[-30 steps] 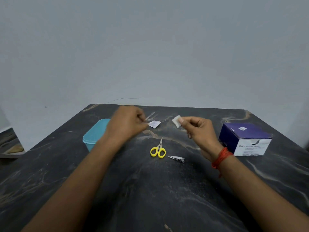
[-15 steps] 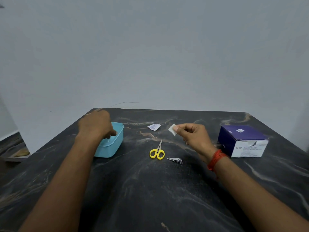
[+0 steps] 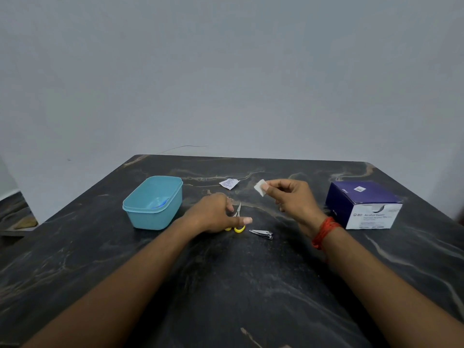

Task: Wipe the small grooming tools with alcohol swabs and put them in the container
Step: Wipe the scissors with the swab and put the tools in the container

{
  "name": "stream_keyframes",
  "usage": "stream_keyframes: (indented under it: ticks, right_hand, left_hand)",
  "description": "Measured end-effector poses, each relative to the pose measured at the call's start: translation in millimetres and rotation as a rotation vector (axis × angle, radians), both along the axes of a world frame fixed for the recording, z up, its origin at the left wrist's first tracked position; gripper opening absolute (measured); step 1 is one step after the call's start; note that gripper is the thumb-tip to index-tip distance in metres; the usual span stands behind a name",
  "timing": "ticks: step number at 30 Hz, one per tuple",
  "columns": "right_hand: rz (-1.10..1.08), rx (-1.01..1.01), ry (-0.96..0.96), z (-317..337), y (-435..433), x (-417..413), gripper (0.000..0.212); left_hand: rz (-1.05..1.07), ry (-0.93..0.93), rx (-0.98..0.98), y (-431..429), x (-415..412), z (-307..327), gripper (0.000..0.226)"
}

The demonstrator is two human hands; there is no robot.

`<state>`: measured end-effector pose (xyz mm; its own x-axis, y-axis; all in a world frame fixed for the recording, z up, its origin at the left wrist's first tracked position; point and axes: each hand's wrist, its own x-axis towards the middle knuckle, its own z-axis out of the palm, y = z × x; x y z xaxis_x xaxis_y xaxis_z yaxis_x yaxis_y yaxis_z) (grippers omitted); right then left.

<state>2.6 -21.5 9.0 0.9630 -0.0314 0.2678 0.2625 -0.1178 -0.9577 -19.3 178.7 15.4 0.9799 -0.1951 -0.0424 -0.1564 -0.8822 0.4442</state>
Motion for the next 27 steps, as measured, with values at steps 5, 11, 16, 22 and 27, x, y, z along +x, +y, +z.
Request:
stream_keyframes:
  ticks: [5, 11, 16, 22, 27]
  right_hand:
    - [0.013, -0.041, -0.014, -0.1, 0.6, -1.7, 0.016]
    - [-0.026, -0.038, -0.010, 0.8, -1.0, -0.9, 0.019]
    - [-0.088, 0.014, 0.024, 8.4, -8.4, -3.0, 0.018]
    - [-0.134, 0.005, 0.054, 6.4, -6.0, -4.5, 0.013]
    - [-0.075, 0.017, 0.020, 10.8, 2.1, -11.3, 0.009]
  left_hand:
    - [-0.041, 0.033, -0.034, 0.2, 3.0, -0.3, 0.031]
    - [-0.021, 0.012, -0.099, 7.6, 10.4, -1.1, 0.028]
    - [0.052, 0.120, -0.518, 16.1, 14.1, -4.8, 0.031]
    - [-0.016, 0.191, -1.009, 2.2, 4.5, -5.4, 0.032]
    - [-0.059, 0.207, -1.011, -6.6, -0.4, -8.3, 0.034]
